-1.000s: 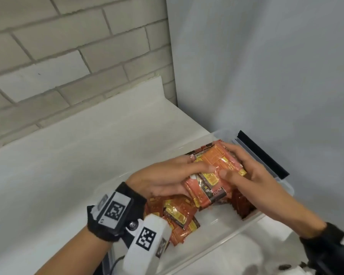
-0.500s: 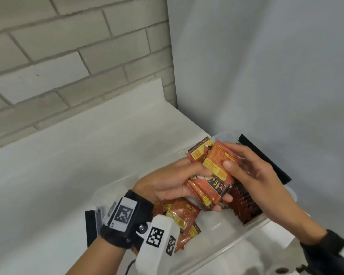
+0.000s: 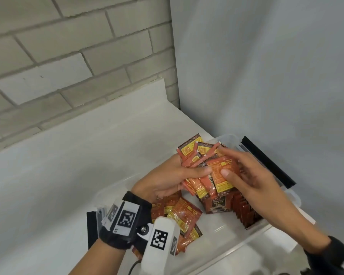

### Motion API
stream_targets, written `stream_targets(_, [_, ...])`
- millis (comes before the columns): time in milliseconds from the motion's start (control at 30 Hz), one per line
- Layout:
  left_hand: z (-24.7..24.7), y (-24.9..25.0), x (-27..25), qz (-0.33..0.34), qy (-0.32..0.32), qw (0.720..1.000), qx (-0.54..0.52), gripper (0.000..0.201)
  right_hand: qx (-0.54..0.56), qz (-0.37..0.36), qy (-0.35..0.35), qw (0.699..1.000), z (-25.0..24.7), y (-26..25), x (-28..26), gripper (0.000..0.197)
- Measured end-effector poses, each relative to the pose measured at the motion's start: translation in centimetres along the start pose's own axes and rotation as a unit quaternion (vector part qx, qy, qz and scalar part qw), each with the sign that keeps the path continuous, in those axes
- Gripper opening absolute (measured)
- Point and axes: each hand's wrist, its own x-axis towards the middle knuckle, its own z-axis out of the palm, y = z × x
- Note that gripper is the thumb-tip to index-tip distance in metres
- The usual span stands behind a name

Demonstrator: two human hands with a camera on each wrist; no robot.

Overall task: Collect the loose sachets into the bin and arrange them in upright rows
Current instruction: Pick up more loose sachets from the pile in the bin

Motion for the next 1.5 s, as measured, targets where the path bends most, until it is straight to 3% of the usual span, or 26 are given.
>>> stream_targets(100, [0.1,0.0,0.0,0.005,0.015,1.000,0.006,0.044,0.046,0.028,0.000,0.999,-0.1,0.3,0.1,0.056])
stream_targets(200, [0.2,0.0,0.0,0.013,0.023,1.000,0.001,0.046,0.049,0.038,-0.001,0.998,-0.1,0.3,0.2,0.051])
stream_targets(300, [0.3,0.2,0.0,0.024,0.031,0.999,-0.006,0.041,0.036,0.051,-0.005,0.998,0.1,0.3,0.2,0.049])
stream_targets(500, [-0.1,0.6,0.1,0.025,0.089,0.995,-0.032,0.019,0.037,0.053,0.062,0.996,-0.2,0.4,0.3,0.047])
stream_targets(633, [-0.3,0.7,-0.1,0.058,0.094,0.992,-0.059,0.028,0.061,0.061,0.057,0.995,-0.1,0.1,0.4,0.049])
stream_targets(800, [0.2,0.5,0.0,0.093,0.096,0.989,-0.059,0.044,0.088,0.093,0.003,0.992,0.1,-0.2,0.6,0.049])
stream_targets(1000, [0.1,0.6,0.1,0.083,0.115,0.988,-0.064,0.035,0.109,0.087,0.042,0.989,0.0,-0.5,0.5,0.044])
stream_targets(1267, [-0.6,0.9,-0.4,0.084,0.093,0.992,0.008,0.031,0.105,0.054,0.138,0.983,-0.1,-0.2,0.4,0.038])
stream_targets(1500, [-0.7,0.9,-0.8,0.055,0.032,0.996,0.065,0.032,0.088,0.044,0.108,0.989,0.0,-0.4,0.3,0.033])
